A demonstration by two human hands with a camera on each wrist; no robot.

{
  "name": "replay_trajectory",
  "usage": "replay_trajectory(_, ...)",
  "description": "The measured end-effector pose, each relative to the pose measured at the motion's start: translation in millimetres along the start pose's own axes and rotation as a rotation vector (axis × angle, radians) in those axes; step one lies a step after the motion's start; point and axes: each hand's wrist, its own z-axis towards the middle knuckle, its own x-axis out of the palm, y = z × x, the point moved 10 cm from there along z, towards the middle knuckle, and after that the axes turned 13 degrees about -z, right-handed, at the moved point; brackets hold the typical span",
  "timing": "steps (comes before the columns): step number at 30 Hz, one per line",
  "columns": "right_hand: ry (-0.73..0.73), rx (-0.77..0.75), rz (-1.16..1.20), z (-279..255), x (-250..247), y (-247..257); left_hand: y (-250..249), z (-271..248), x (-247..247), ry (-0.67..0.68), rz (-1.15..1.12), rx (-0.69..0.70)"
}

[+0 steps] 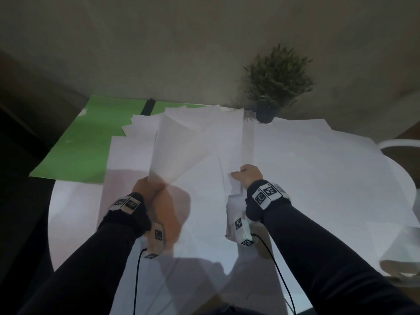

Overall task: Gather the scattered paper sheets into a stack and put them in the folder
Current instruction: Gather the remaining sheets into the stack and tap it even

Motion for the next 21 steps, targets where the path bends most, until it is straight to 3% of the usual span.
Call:
replay_trajectory(5,0.073,0.046,-0.067,-3.5,3.2,0.5,-2.3,-6.5,15.8,0.064,-0.002,0.0)
replay_trajectory(10,0.114,0.021,-0.356,-16.8,-24.4,-2.1,2.5,-1.8,-9.0,-0.072,-0.021,-0.003)
replay_trajectory(18,-0.307,-0.297,-0.177,-53.0,-136.9,79.1,-2.5,1.5,-20.9,-0.119,-0.037,-0.003)
replay_trajectory(21,-0.358,-0.393,0.012,-71.5,-171.3,103.2,-9.5,1.9,-15.8,-0.107,-0.13,0.007)
